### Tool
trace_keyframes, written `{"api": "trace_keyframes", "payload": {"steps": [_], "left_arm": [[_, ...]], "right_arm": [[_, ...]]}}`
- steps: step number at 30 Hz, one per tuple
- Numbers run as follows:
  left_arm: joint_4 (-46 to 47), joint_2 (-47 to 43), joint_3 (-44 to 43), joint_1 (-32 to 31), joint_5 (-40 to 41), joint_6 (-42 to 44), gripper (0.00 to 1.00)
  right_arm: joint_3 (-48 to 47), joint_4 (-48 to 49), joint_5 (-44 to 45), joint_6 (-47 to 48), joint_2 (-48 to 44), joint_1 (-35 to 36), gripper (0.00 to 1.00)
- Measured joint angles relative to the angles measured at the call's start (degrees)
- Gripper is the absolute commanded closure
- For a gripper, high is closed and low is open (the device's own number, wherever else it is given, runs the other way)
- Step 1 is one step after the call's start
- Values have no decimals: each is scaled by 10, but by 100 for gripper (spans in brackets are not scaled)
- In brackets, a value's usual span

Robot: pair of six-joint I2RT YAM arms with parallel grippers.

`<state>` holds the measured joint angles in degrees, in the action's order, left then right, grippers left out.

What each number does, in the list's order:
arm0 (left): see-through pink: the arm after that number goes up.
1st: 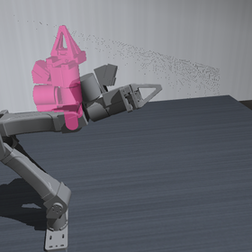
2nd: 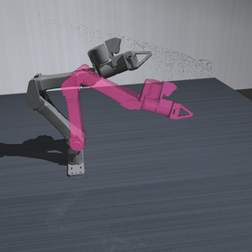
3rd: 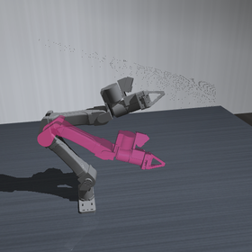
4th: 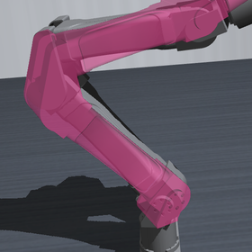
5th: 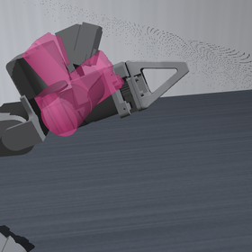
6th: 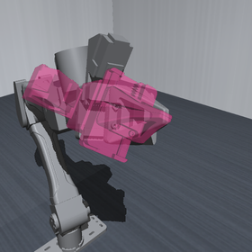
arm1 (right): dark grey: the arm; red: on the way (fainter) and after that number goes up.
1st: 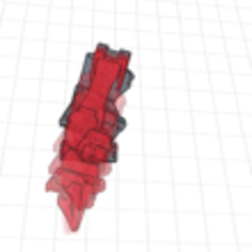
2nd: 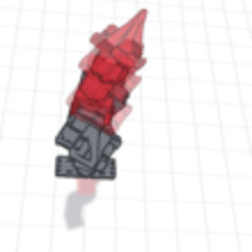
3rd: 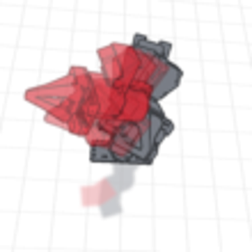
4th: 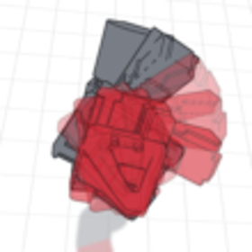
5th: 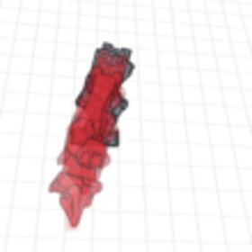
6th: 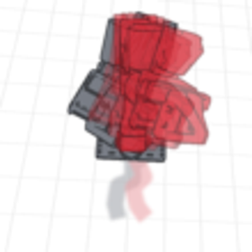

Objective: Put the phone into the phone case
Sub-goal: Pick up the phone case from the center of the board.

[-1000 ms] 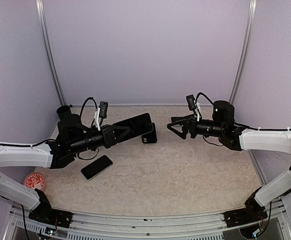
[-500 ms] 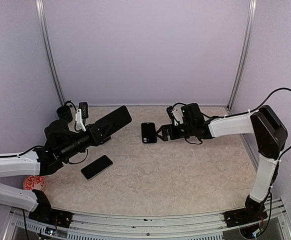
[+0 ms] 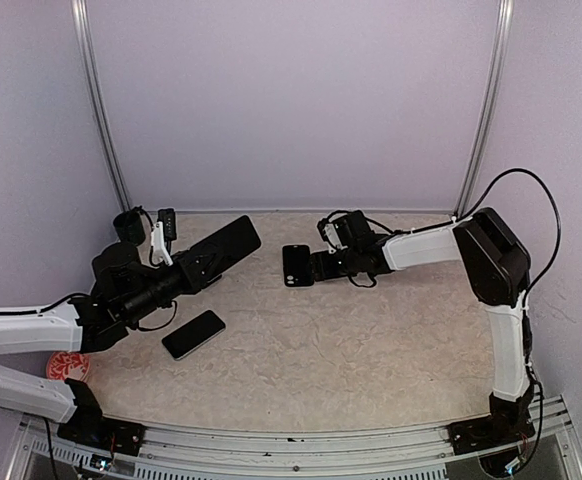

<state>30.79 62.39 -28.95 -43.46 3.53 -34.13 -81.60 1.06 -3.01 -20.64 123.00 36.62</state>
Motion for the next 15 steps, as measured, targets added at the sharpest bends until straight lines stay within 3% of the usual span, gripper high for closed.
{"api": "trace_keyframes", "payload": {"steps": [15], "left_arm": [[5,18,4,0,4,-7,100]], "right_arm": [[-68,-35,45,14,65,16,53]]}}
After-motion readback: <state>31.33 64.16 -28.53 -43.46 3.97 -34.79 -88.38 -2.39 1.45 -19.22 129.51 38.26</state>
